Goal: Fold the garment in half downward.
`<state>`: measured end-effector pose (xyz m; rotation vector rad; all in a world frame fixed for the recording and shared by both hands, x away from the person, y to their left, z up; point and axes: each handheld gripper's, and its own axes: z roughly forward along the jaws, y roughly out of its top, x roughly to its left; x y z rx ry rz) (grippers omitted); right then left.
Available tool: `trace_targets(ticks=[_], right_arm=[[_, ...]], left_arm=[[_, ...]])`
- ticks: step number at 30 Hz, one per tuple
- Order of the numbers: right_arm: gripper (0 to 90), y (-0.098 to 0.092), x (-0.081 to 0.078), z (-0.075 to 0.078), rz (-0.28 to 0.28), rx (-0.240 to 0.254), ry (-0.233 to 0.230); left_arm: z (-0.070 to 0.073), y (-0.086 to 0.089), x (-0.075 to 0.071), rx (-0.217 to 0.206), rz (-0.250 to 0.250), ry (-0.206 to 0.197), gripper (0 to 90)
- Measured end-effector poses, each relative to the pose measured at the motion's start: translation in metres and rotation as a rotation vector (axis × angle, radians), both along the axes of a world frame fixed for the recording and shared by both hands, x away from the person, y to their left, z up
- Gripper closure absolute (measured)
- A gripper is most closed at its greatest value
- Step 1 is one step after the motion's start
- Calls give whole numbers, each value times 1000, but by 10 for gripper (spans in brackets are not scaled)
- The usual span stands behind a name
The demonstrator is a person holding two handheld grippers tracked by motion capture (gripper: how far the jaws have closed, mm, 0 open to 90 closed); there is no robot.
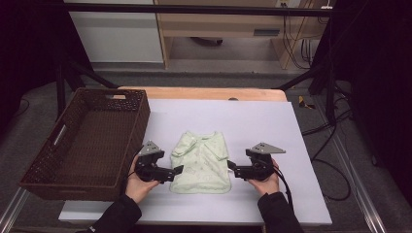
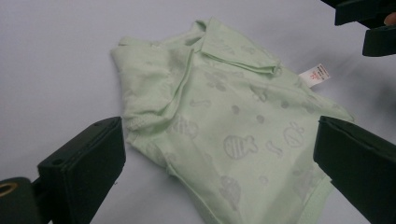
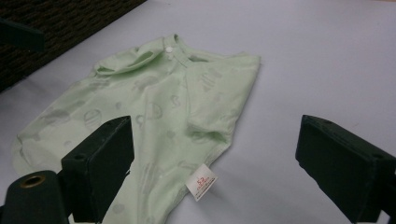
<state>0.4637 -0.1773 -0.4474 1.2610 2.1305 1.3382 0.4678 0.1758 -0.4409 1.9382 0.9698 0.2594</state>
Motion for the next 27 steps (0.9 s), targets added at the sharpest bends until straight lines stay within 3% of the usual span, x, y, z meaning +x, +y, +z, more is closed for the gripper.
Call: trace_targets(ticks=[12,27], right_arm=[[116,1,23,4,-31,-13,-12],[128,12,57,-2,-60,-29,19]], left_arm=[[6,-11,22,-4,12,-19,22],[1,-16,58,15,64,-12,38]])
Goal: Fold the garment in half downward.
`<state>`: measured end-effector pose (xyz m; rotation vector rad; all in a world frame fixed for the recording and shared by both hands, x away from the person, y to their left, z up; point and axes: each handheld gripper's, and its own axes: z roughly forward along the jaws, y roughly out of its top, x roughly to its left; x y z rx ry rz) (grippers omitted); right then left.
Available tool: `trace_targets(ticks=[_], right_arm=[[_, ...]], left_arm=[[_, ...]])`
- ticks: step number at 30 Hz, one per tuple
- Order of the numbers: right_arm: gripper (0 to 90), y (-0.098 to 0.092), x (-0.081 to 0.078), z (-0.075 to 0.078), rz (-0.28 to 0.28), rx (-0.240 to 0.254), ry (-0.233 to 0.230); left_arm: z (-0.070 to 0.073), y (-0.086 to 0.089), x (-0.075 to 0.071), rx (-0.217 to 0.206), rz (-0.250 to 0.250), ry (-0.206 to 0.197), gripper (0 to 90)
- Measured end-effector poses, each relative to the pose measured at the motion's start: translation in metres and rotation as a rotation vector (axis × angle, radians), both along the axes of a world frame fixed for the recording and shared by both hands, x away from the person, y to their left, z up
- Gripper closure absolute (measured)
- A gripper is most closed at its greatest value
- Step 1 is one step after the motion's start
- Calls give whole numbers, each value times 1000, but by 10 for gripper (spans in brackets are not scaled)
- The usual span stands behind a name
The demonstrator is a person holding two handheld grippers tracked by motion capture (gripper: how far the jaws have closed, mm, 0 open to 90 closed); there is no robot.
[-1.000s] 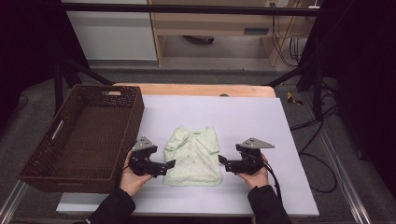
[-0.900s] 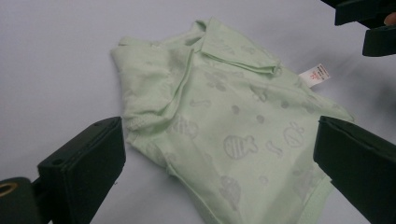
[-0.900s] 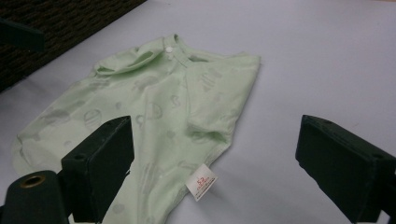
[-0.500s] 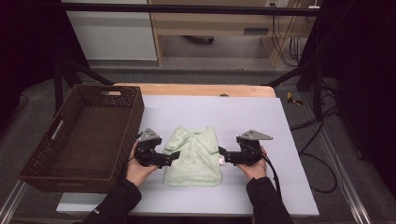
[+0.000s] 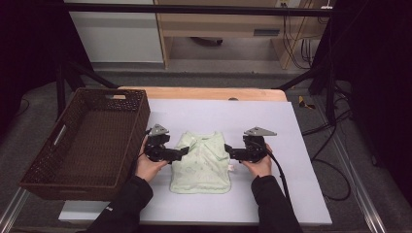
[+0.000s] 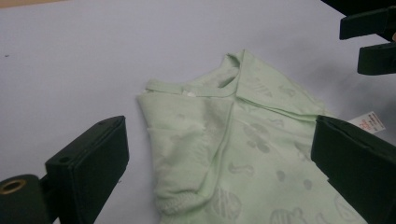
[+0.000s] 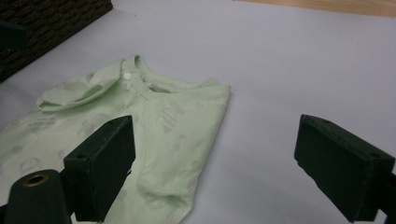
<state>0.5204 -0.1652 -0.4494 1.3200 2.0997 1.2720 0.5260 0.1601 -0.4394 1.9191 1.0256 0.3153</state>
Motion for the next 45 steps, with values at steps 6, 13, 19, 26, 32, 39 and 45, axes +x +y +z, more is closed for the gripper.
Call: trace_targets(ticks=[6,13,19,26,32,39,45], right_arm=[[136,12,14,-6,6,-16,14],[161,23,33,-12,-2,-49,22],[238,26,50,-22,-20,-77,40],[334,27,58,-27,-28,-88,53],[462,29,60,-32,-16,-86,71],[566,30,62,-35,-3,-104,81],[660,38,63,-33,20,-140,79]], left_arm=[[-10,0,16,19,41,20,58],[-19,-2,32,36,85,28,139],[-26,-4,41,58,100,38,217],[-31,-5,48,93,111,44,312],[-37,-5,51,88,121,83,412],[-39,-9,51,115,107,79,540],[-40,-10,50,112,96,80,641]])
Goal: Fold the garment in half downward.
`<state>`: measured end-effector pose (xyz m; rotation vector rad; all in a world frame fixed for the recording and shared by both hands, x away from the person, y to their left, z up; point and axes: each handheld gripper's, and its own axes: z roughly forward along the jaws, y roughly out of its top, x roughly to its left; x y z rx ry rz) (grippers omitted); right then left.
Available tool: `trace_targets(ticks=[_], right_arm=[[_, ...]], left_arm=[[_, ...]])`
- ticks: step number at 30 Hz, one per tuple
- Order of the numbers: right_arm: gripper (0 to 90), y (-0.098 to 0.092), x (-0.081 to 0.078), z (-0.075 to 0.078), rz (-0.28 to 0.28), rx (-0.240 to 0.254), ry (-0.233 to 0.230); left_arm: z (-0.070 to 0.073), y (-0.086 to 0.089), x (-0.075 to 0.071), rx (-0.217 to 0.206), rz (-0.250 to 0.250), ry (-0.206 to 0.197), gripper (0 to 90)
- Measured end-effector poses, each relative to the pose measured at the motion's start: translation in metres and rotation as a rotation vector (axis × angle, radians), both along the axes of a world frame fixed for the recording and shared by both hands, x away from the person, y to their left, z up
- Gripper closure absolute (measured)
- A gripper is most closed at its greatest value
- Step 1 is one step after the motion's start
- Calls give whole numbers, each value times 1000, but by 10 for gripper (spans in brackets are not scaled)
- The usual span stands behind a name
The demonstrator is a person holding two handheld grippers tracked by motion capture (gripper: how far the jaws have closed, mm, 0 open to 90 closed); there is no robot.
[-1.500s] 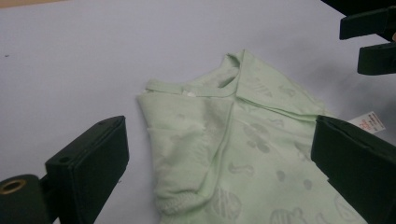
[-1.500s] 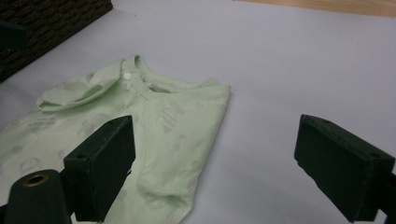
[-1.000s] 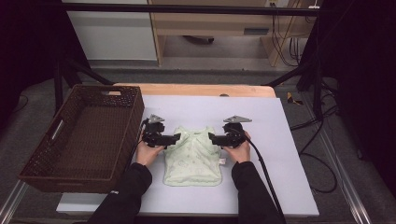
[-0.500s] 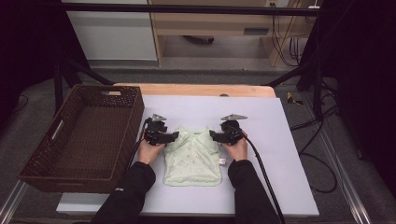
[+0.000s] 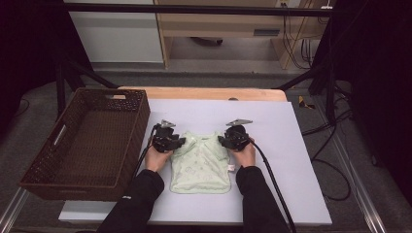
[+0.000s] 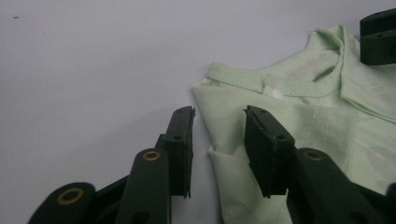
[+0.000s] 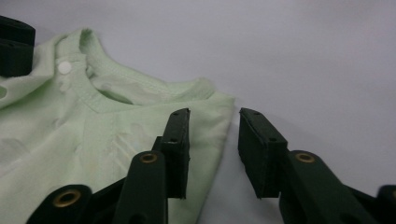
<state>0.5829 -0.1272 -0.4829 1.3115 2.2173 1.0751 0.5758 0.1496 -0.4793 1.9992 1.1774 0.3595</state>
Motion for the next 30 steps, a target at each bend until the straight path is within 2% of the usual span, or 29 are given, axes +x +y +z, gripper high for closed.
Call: trace_targets(ticks=[10,21,27,30], right_arm=[[852,7,1,2,11,-13,18],[876,6,-2,8,13,-13,-5],[878,6,-8,17,21,-7,-30],[878,7,-14,25,30,-9,-45]], left_arm=[[0,-5,-2,11,-2,1,826],[2,-8,-4,25,20,-12,873],[10,-5,-8,-6,21,-19,877],[16,-2,-13,-16,11,-43,876]])
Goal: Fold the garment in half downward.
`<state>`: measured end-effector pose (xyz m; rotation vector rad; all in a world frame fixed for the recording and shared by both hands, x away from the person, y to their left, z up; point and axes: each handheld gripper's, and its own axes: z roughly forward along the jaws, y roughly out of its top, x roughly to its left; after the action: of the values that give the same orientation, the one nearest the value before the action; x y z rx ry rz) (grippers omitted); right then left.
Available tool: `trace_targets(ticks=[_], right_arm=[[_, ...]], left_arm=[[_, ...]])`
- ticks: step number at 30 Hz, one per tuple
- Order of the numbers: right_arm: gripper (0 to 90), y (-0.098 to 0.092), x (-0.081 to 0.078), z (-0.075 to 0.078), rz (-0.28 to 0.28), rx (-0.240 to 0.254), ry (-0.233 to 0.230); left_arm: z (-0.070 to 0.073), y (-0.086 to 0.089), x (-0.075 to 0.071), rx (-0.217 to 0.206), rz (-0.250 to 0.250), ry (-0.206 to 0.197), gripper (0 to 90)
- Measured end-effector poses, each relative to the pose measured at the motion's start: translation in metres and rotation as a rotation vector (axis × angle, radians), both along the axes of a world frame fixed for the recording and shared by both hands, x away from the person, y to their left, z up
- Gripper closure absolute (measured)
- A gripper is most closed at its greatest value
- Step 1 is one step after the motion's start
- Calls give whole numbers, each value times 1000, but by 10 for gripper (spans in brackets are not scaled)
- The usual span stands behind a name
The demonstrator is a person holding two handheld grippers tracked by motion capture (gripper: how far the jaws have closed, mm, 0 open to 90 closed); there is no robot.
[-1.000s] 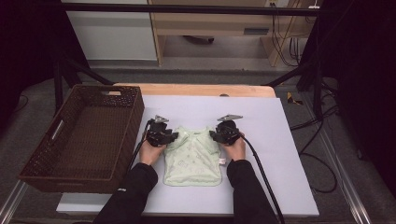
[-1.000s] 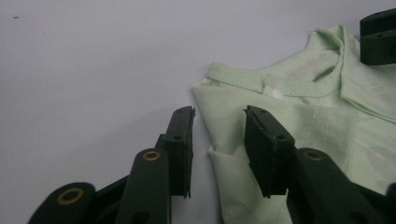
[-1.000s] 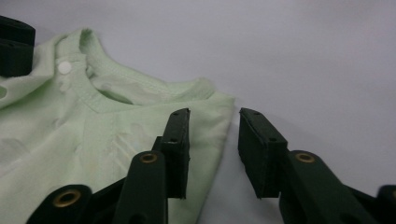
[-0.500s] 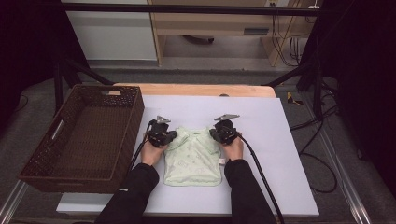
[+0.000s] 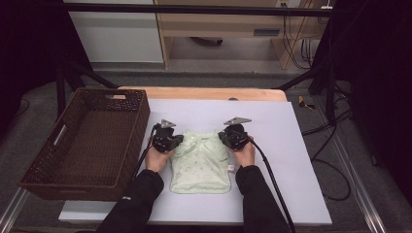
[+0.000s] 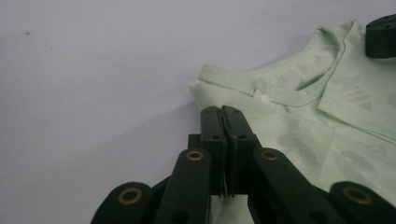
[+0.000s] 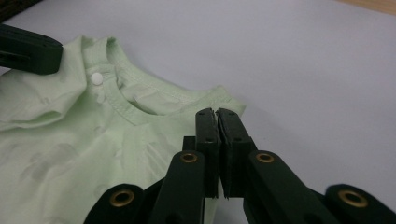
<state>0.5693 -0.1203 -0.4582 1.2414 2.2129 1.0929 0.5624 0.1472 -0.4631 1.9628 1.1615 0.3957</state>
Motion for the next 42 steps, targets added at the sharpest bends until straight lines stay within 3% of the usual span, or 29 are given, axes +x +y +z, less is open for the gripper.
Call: trace_targets(ticks=[5,11,20,27,36,42], right_arm=[[878,0,-15,18,14,-3,-33],[878,2,-31,30,44,3,-64],[878,-5,-57,37,74,51,-95],[877,-9,-78,35,103,59,-104],[877,-8,-105,25,172,44,-100],[873,-12,-119,18,196,44,-69]], left_arm=[[11,2,-12,-17,-20,-33,876],[23,3,-32,-20,-58,-74,876],[31,9,-57,-24,-90,-111,876],[32,9,-80,2,-137,-136,876],[26,6,-109,50,-212,-135,875],[19,8,-121,61,-240,-100,874]])
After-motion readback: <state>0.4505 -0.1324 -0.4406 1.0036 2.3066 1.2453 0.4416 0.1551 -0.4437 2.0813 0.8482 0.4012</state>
